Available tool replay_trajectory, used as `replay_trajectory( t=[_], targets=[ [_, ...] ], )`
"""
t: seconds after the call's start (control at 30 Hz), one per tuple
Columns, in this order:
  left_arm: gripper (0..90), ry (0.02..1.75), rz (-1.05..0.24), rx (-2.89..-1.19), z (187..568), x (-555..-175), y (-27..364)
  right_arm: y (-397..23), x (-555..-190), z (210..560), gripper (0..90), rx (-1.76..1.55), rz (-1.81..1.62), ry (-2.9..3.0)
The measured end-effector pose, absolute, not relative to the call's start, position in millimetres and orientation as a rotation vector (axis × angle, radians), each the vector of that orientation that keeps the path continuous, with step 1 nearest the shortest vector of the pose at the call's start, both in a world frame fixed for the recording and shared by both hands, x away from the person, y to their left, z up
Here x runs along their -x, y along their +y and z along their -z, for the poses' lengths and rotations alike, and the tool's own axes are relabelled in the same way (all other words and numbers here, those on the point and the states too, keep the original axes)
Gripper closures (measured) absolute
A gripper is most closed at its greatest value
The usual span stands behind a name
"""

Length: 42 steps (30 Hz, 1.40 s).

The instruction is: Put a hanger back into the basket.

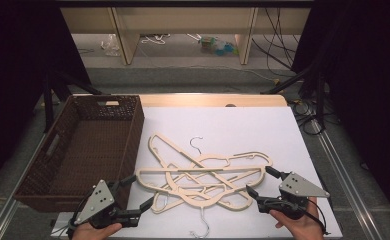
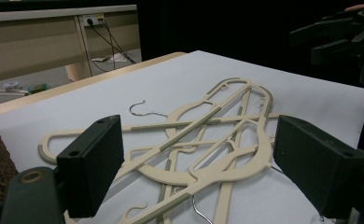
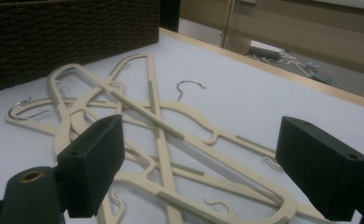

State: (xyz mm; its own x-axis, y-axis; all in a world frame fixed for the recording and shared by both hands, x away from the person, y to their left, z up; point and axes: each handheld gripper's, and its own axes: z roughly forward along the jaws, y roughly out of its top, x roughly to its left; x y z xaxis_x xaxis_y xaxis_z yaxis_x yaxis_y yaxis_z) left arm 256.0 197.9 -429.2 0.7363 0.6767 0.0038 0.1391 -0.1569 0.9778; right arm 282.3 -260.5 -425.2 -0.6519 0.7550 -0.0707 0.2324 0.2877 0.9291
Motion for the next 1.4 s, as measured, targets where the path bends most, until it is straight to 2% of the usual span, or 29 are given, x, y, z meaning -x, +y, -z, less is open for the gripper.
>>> replay_trajectory(
  t=[0.33, 0.73, 0.8, 0.97, 1.0, 1.17, 1.27, 1.4],
  targets=[
    [16.3, 0.657, -0.530, -1.694, 429, -256, 197, -257, -282, 427, 23.4, -0.838, -1.314, 2.138],
    [16.3, 0.654, -0.533, -1.702, 430, -257, 196, -241, -296, 433, 21.4, -0.725, -1.161, 2.353],
    [16.3, 0.667, -0.518, -1.694, 431, -256, 195, -237, -301, 433, 29.0, -0.679, -1.118, 2.391],
    [16.4, 0.672, -0.508, -1.681, 432, -256, 194, -228, -313, 431, 30.7, -0.598, -1.031, 2.501],
    [16.4, 0.669, -0.519, -1.693, 431, -256, 195, -222, -319, 432, 33.8, -0.550, -0.961, 2.567],
    [16.4, 0.663, -0.523, -1.697, 431, -256, 195, -210, -329, 438, 36.2, -0.494, -0.846, 2.660],
    [16.4, 0.661, -0.524, -1.697, 431, -256, 195, -203, -338, 445, 41.1, -0.414, -0.760, 2.731],
    [16.4, 0.670, -0.517, -1.690, 432, -256, 194, -200, -341, 448, 41.7, -0.371, -0.736, 2.759]
  ],
)
